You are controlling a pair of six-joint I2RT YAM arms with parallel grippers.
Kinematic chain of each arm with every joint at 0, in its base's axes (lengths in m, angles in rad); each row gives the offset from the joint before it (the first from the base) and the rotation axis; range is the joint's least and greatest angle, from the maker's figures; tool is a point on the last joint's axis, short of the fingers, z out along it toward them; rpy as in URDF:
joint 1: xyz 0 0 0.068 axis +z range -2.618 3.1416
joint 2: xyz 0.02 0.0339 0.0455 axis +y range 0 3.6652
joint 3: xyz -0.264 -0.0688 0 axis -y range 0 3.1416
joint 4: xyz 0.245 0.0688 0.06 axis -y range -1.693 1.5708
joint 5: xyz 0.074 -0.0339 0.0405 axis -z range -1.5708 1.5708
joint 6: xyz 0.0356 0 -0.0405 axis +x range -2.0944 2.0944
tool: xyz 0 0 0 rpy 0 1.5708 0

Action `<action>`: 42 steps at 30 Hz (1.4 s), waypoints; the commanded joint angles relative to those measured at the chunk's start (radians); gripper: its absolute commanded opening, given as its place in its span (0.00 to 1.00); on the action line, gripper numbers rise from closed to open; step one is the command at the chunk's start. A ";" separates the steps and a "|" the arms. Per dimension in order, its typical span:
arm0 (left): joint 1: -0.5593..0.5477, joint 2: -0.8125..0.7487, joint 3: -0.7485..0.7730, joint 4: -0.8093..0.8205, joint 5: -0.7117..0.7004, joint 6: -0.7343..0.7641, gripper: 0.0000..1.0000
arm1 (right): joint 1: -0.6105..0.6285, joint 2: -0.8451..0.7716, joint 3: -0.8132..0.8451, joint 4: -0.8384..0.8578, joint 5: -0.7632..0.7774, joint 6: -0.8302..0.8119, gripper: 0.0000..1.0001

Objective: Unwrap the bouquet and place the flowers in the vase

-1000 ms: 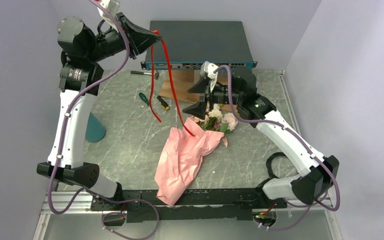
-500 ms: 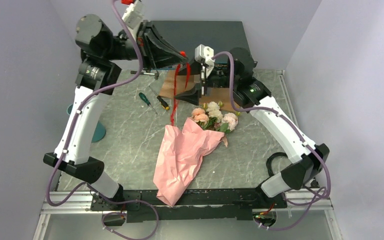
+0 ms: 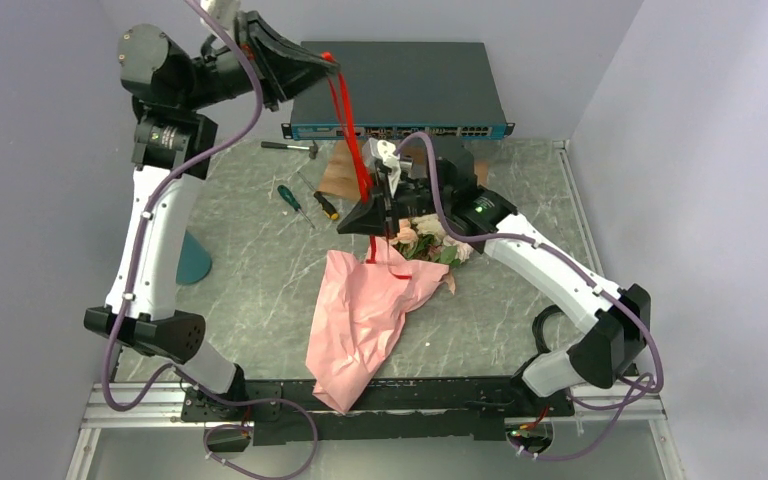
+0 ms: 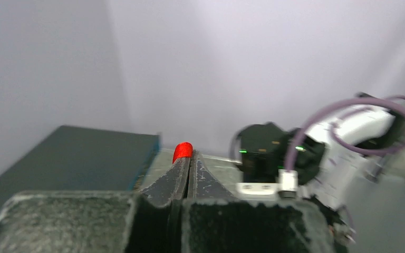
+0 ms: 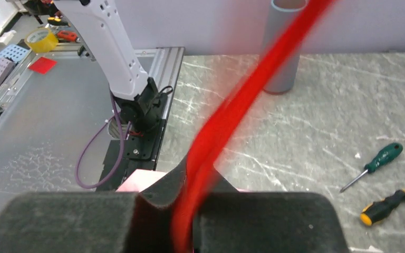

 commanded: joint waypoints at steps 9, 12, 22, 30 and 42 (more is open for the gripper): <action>0.164 -0.162 -0.191 -0.128 -0.476 0.170 0.00 | -0.034 -0.124 -0.052 -0.069 0.126 -0.030 0.00; 0.166 -0.221 -0.325 -0.201 -0.457 0.213 0.00 | -0.056 -0.111 -0.003 -0.077 0.158 -0.027 0.00; 0.169 -0.347 -0.591 -0.691 -0.212 0.650 0.49 | -0.164 -0.062 0.144 -0.287 0.158 -0.187 0.00; 0.081 -0.371 -0.624 -0.568 0.044 0.830 1.00 | -0.146 -0.051 0.176 -0.481 0.028 -0.398 0.00; -0.176 -0.228 -0.460 -0.803 0.034 1.208 0.72 | -0.080 -0.039 0.229 -0.761 0.026 -0.661 0.00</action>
